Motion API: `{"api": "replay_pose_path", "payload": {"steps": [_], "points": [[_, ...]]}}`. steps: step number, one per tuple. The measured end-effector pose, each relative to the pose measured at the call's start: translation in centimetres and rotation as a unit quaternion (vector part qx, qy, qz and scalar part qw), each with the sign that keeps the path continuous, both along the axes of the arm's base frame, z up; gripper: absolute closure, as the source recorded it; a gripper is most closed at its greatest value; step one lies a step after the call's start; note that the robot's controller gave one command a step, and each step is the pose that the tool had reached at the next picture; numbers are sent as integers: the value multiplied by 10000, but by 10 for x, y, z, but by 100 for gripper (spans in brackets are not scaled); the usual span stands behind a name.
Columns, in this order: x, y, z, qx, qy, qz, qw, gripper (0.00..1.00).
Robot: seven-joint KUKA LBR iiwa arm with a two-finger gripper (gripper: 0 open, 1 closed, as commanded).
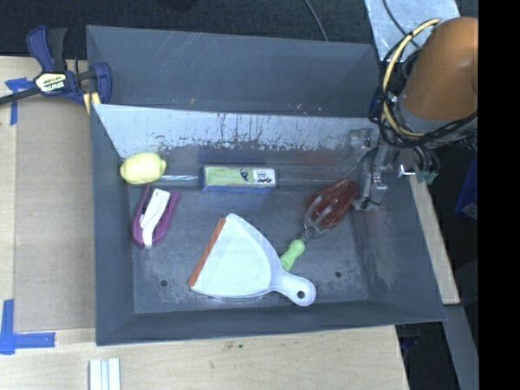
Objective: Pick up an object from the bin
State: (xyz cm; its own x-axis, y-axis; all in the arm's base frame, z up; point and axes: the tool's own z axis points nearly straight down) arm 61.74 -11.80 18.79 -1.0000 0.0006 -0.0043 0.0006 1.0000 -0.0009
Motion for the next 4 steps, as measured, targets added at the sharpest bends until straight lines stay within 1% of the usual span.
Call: {"api": "replay_pose_path", "payload": {"steps": [1,2,3,4], "points": [[6,-19,-122,6,35,746,9972,0],[10,-9,-57,-22,-68,1181,9930,0],[6,-18,-111,2,17,820,9966,0],[7,-17,-117,-21,-73,905,9959,0]]}}
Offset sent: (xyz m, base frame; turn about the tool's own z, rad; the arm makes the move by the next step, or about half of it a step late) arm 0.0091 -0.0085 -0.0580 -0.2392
